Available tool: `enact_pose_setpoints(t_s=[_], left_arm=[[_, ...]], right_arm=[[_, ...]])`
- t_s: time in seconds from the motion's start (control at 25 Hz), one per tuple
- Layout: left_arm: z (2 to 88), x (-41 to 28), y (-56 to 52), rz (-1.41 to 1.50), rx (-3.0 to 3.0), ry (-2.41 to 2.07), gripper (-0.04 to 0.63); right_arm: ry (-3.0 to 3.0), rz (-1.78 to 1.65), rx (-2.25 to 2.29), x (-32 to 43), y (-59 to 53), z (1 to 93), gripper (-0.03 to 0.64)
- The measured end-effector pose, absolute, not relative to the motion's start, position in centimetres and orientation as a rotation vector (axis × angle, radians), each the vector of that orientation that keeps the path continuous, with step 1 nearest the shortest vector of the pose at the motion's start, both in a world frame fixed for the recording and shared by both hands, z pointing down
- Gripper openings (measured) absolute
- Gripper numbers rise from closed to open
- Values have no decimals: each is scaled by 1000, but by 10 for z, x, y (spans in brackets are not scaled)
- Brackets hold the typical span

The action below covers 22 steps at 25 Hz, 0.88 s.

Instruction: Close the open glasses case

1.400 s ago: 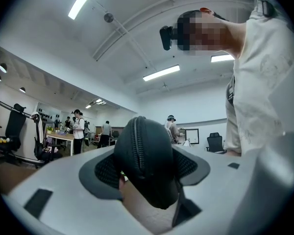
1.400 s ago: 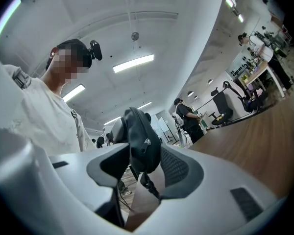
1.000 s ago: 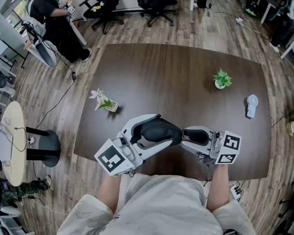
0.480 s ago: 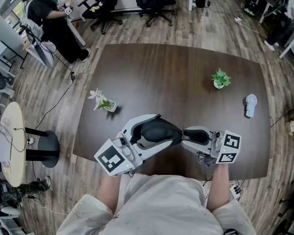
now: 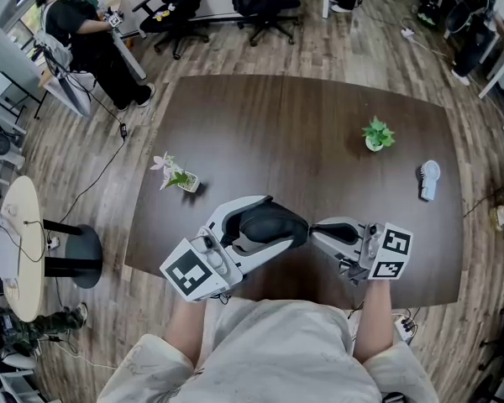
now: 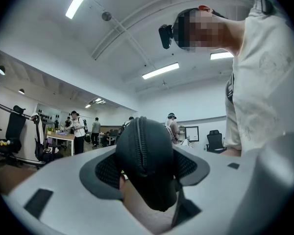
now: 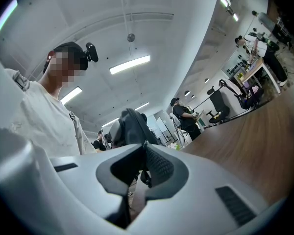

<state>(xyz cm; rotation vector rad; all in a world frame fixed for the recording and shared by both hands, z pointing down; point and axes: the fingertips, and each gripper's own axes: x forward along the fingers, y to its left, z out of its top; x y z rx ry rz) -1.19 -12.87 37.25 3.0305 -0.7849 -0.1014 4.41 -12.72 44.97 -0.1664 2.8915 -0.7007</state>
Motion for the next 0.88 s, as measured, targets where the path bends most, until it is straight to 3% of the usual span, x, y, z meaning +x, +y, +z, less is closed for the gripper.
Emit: enact_pose_setpoints(t_s=[0.88], left_arm=[[361,-12,-125,-219,3030,-749,273]], right_arm=[[2799,-803,-132,37,-129,452,6]])
